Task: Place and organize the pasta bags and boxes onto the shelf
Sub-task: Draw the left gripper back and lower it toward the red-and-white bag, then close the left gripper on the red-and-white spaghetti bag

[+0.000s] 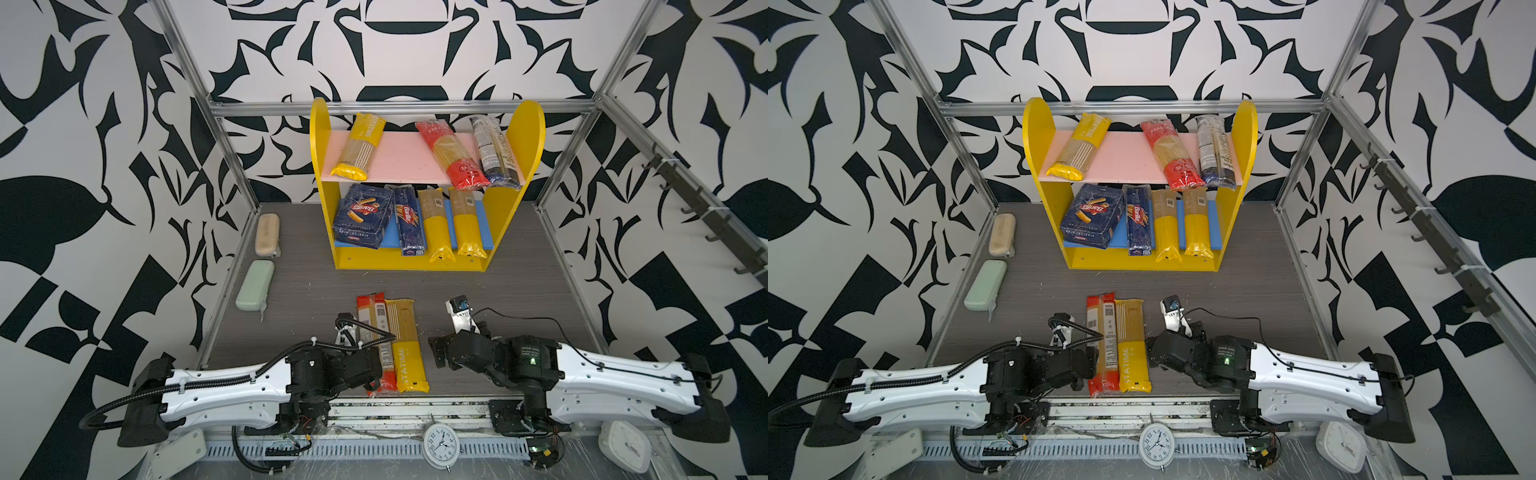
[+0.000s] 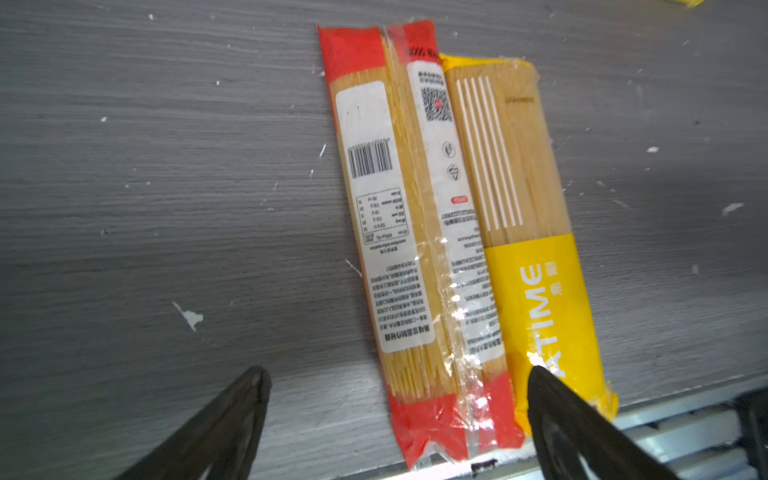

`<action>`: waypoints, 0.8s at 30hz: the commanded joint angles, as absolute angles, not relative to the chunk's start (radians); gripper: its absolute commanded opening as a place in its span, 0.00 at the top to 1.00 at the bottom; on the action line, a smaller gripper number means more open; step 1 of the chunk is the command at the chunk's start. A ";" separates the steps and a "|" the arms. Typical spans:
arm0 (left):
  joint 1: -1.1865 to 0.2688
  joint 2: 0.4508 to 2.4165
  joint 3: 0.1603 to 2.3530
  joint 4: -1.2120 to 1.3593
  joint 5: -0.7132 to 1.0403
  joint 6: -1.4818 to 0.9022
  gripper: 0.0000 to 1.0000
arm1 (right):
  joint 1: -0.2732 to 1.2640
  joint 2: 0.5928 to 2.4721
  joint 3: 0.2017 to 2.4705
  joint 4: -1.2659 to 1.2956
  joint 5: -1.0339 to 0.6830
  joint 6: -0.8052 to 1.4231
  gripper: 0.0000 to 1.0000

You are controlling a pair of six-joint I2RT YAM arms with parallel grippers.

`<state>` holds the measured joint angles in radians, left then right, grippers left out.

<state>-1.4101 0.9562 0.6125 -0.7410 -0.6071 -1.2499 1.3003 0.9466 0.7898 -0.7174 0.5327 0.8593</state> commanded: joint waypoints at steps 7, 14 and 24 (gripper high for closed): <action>-1.450 1.146 0.680 -0.723 -0.617 -1.299 0.01 | 1.305 0.838 0.822 -0.836 0.597 0.923 0.00; -1.450 1.136 0.629 -0.665 -0.596 -1.325 0.01 | 1.305 0.795 0.827 -0.869 0.611 0.924 0.00; -1.405 1.037 0.530 -0.601 -0.556 -1.339 0.01 | 1.304 0.782 0.821 -0.875 0.621 0.922 0.00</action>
<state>-1.4227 1.0477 0.5522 -0.6254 -0.5743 -1.3170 1.3003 0.7864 0.7959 -0.8677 0.5884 0.9146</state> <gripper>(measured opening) 0.992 0.998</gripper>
